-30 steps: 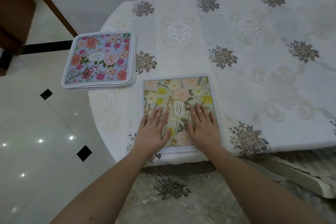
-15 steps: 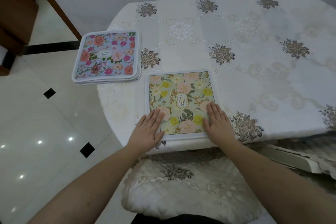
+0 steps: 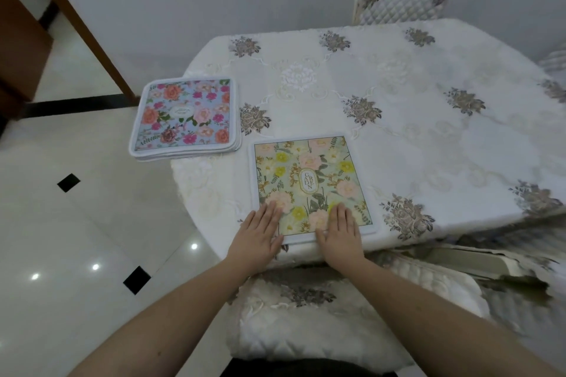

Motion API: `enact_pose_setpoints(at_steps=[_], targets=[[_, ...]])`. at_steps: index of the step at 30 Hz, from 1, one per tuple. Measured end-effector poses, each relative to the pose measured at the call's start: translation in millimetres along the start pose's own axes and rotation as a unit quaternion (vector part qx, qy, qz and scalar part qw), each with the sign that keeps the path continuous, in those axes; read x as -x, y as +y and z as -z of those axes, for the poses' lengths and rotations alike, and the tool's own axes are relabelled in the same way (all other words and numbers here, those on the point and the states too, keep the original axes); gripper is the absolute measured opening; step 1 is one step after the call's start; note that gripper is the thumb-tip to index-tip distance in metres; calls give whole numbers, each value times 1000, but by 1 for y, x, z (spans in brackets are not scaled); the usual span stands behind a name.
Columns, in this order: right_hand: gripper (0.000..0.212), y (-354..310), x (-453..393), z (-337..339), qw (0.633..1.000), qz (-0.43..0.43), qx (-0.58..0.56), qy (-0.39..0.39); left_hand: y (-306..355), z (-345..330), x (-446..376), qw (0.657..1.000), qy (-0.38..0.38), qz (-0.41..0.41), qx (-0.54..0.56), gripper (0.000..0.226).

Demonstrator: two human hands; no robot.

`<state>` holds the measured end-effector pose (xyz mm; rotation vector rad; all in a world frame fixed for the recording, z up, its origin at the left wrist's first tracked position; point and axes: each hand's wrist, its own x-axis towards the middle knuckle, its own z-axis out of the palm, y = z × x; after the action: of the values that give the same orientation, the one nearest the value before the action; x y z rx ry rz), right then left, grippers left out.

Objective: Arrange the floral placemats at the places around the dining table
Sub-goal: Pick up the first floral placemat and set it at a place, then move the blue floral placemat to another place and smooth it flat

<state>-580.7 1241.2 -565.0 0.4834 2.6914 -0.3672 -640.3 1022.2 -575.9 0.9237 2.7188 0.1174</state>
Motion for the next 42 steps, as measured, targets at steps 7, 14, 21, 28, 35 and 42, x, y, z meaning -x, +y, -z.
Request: enact_pose_setpoints(at_steps=[7, 14, 21, 28, 35, 42], targets=[[66, -21, 21, 1, 996, 47, 9, -82, -9, -3, 19, 999, -18, -33, -19, 67], [65, -30, 52, 23, 981, 68, 79, -164, 2, 1, 44, 999, -34, -17, -23, 71], [57, -15, 74, 55, 983, 98, 24, -155, 7, 45, 68, 997, -40, 65, 32, 59], [56, 1, 108, 83, 984, 164, 36, -55, 46, 96, 110, 985, -26, 143, 93, 68], [57, -23, 138, 99, 975, 213, 33, 47, 75, 124, 152, 981, 63, 185, 17, 69], [60, -72, 166, 91, 966, 250, 27, 57, 58, 132, 211, 968, 90, 231, -26, 70]])
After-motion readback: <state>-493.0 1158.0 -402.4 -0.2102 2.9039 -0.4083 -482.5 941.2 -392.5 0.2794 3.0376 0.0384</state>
